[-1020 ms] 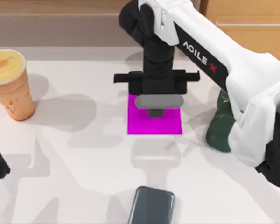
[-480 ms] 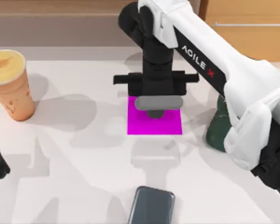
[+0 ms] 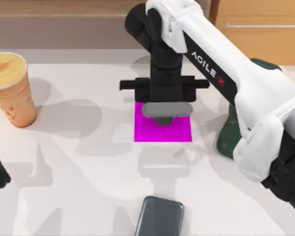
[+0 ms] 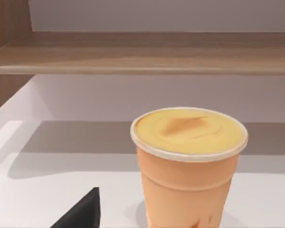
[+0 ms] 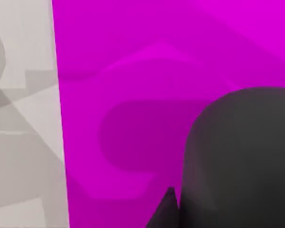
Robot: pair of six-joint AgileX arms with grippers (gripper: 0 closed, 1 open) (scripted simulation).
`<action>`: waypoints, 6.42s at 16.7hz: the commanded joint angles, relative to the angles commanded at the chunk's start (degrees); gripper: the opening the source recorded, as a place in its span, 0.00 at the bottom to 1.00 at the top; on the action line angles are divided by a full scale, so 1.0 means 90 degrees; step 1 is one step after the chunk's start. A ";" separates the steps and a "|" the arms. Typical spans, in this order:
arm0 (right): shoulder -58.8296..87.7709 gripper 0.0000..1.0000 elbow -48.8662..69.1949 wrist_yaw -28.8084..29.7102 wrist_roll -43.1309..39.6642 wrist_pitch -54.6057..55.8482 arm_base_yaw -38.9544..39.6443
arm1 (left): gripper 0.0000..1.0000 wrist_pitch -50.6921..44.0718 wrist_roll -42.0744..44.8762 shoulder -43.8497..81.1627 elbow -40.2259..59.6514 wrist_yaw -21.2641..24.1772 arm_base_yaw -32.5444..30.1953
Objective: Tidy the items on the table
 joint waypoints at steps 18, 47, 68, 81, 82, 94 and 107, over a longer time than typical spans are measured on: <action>0.0000 1.00 0.0000 0.0000 0.0000 0.0000 0.0000 | 1.00 0.0000 0.0000 0.0000 0.0000 0.0000 0.0000; -0.4751 1.00 -0.7448 0.0165 1.8088 0.2830 0.2510 | 1.00 0.0000 0.0000 0.0000 0.0000 0.0000 0.0000; -0.6669 1.00 -1.0844 0.0123 2.4797 0.4192 0.3193 | 1.00 0.0000 0.0000 0.0000 0.0000 0.0000 0.0000; -0.6004 1.00 -1.1764 0.0127 2.4793 0.5796 0.3201 | 1.00 0.0000 0.0000 0.0000 0.0000 0.0000 0.0000; -0.6004 0.92 -1.1764 0.0127 2.4793 0.5796 0.3201 | 1.00 0.0000 0.0000 0.0000 0.0000 0.0000 0.0000; -0.6004 0.02 -1.1764 0.0127 2.4793 0.5796 0.3201 | 1.00 0.0000 0.0000 0.0000 0.0000 0.0000 0.0000; -0.6292 0.00 -1.1569 0.0151 2.4743 0.5296 0.3197 | 1.00 0.0000 0.0000 0.0000 0.0000 0.0000 0.0000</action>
